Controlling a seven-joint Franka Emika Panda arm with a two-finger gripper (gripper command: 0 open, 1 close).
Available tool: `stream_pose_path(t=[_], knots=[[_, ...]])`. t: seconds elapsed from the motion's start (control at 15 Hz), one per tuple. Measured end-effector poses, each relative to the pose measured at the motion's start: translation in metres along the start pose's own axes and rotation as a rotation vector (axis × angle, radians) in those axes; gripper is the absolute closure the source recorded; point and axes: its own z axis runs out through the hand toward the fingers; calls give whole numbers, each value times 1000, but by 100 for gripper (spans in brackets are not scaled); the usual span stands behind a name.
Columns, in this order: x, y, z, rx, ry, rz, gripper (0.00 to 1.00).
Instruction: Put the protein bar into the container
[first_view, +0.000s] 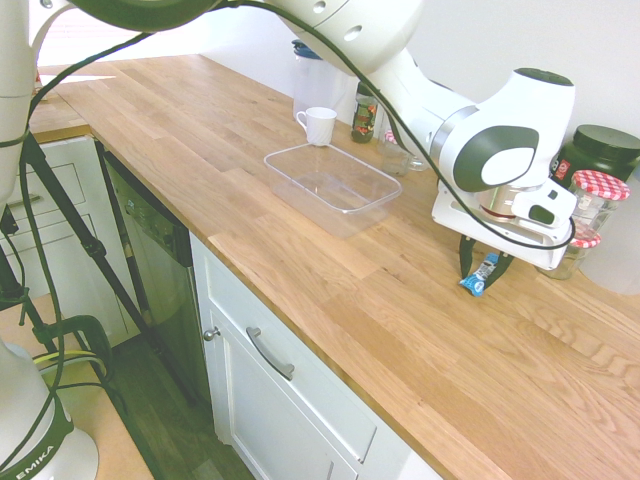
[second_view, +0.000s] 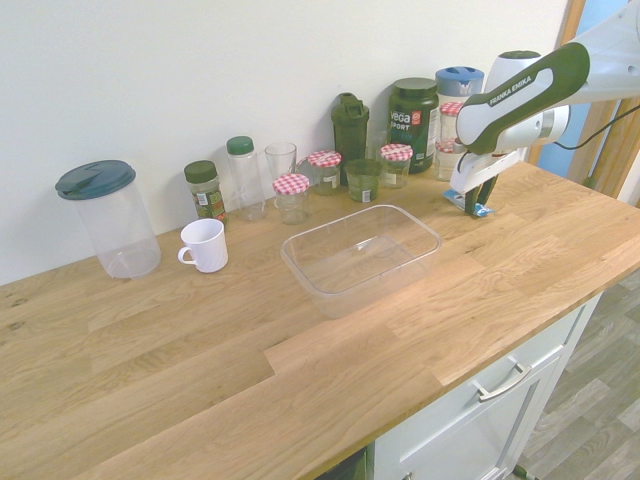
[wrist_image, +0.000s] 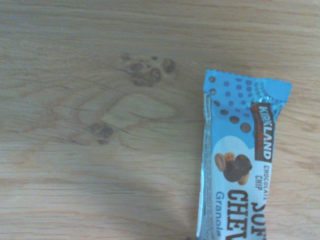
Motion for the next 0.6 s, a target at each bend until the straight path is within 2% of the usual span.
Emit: stream_pose_path(t=[0.4,0.6], knots=[[1,-2,-4,9,21,-2,100],[-9,-5,-55,49,68,-11,100]])
